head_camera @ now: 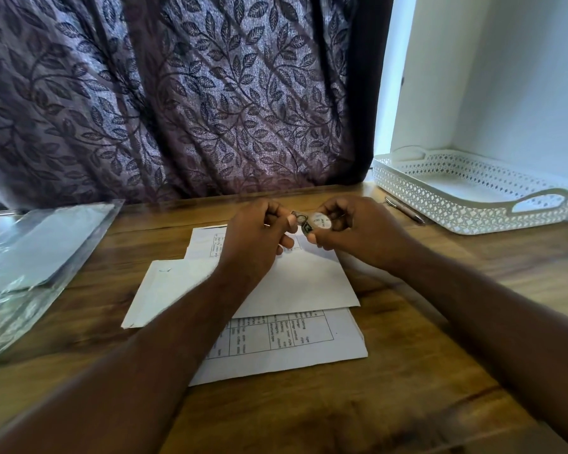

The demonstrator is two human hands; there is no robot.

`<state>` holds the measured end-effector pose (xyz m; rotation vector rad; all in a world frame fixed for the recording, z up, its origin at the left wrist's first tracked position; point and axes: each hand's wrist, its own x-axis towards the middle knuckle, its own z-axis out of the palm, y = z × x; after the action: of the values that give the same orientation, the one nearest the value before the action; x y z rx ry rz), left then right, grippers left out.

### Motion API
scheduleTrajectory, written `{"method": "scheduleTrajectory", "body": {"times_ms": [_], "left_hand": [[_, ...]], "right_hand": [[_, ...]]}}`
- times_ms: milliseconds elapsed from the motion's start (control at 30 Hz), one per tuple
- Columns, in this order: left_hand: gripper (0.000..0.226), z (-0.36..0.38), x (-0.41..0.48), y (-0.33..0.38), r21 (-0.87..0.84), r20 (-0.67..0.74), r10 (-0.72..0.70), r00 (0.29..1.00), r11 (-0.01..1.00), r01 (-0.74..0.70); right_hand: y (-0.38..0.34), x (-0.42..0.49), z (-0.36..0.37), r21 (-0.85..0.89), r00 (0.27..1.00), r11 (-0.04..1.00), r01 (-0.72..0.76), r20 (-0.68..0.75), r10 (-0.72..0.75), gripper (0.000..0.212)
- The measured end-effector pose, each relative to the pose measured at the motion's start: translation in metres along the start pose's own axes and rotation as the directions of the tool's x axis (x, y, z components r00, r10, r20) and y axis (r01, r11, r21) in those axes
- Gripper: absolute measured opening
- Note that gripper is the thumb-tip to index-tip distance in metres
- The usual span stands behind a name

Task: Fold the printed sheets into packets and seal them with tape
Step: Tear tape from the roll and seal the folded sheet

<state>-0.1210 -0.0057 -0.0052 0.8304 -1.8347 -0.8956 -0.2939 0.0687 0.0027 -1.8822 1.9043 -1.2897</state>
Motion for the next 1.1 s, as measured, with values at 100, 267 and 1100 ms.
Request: {"method": "scheduleTrajectory", "body": {"times_ms": [100,267,1100], "left_hand": [[0.012,-0.0011,0.0,0.0009,-0.055,-0.011,-0.018,1.0,0.998,0.017],[0.01,-0.0022,-0.0013,0.0042,-0.145,0.007,-0.019,1.0,0.989,0.02],[0.029,-0.007,-0.0052,0.0045,-0.033,-0.033,0.172,0.984,0.984,-0.173]], "right_hand": [[0.0008,0.0007,0.0014,0.03,1.0,0.999,-0.021,-0.003,0.021,0.034],[0.0022,0.0014,0.0013,0.158,0.997,0.987,-0.038,-0.056,0.048,0.037],[-0.0002,-0.0027,-0.0016,0.327,0.996,0.944,0.031,0.065,-0.056,0.039]]}}
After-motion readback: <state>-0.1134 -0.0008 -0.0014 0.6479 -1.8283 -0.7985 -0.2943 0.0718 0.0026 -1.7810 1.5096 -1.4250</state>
